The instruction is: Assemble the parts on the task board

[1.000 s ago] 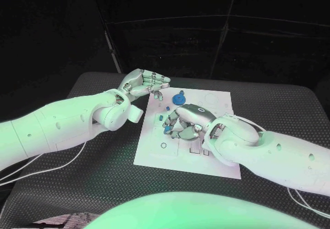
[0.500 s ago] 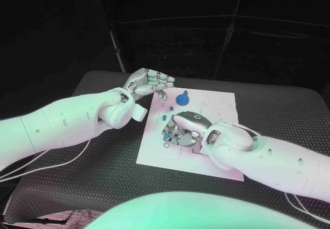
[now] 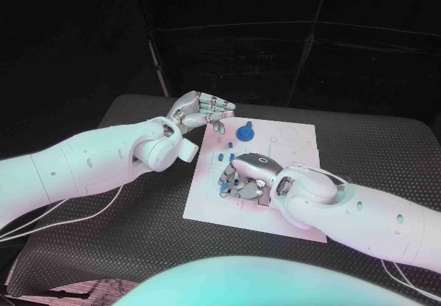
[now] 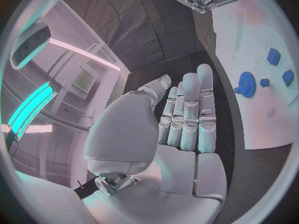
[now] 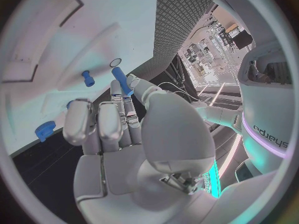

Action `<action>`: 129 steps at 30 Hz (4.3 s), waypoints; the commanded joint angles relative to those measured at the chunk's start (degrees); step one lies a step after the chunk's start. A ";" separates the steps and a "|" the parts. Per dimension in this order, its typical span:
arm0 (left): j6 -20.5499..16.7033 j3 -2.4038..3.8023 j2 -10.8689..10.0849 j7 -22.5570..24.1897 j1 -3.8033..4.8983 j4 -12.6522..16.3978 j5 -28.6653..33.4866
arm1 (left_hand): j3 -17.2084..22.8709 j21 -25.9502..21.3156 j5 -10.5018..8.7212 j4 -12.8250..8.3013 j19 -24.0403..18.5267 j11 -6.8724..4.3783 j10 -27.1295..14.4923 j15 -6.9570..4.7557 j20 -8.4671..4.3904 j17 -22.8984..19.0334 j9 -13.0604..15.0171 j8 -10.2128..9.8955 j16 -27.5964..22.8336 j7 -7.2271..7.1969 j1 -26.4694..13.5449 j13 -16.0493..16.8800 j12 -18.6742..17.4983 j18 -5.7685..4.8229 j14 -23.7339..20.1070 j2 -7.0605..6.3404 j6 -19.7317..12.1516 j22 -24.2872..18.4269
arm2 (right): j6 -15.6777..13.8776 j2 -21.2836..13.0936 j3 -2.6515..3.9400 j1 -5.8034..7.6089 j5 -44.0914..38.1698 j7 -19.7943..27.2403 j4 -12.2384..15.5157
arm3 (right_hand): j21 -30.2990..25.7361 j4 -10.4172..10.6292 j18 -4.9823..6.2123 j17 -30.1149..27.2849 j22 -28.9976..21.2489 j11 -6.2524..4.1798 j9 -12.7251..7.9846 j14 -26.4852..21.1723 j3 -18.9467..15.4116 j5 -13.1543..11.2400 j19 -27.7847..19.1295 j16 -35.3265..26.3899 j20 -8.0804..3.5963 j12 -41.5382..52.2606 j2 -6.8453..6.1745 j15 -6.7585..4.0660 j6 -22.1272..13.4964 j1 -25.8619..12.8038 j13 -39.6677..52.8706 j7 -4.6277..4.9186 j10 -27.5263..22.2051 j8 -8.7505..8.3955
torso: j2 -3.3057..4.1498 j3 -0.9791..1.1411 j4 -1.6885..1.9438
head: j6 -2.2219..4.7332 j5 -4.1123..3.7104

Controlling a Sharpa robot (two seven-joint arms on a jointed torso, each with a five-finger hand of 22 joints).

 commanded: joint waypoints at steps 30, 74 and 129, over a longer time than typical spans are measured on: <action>0.90 0.06 0.02 -0.10 0.07 0.14 0.31 | -0.25 -0.18 0.16 -0.03 0.05 -0.01 -0.22 0.10 0.53 -0.06 -0.05 -0.38 -0.26 0.25 0.00 0.10 -0.27 1.12 -0.45 0.46 -0.15 -0.05 | 3.90 0.78 -0.14 -0.14 -1.83 -0.20 -0.87 | 0.42 -0.18 -1.05 0.10 0.13 0.02 0.13 1.23 0.02 0.39 0.34 0.34 0.00 -0.30 0.18 -0.24 0.57 0.19 0.04 0.06 0.45 0.24 | 0.08 0.01 0.02 | 0.01 0.31; 1.47 0.06 -0.08 -0.43 0.08 0.03 0.31 | -0.31 -0.31 0.16 -0.03 0.04 0.04 -0.34 0.14 0.56 -0.08 -0.07 -0.45 -0.29 0.30 0.04 0.11 -0.28 1.12 -0.55 0.52 -0.24 -0.16 | -6.69 -0.61 -0.73 -0.37 -5.57 1.43 1.53 | -6.58 -1.04 1.09 -7.80 -9.89 3.07 -0.39 -1.66 -6.56 1.87 -6.92 -4.46 2.33 -2.22 -4.26 2.21 -12.32 -1.82 0.24 -1.12 -14.81 -2.06 | -0.04 0.03 -0.04 | 0.01 0.25; 1.26 -0.08 -1.18 0.06 -0.16 -0.09 0.76 | -0.38 -0.42 0.16 -0.02 0.04 0.05 -0.39 0.17 0.59 -0.09 -0.07 -0.47 -0.31 0.29 0.05 0.13 -0.26 1.12 -0.63 0.58 -0.26 -0.26 | -7.99 -26.94 4.63 -7.21 -1.18 -30.79 17.20 | 8.28 16.83 -3.81 21.01 13.31 -2.93 10.98 4.01 -34.46 13.49 7.60 13.55 -1.91 65.03 -2.76 -2.40 -10.07 -10.24 70.09 -2.50 14.82 17.83 | -2.42 -1.29 -2.16 | 0.01 -10.17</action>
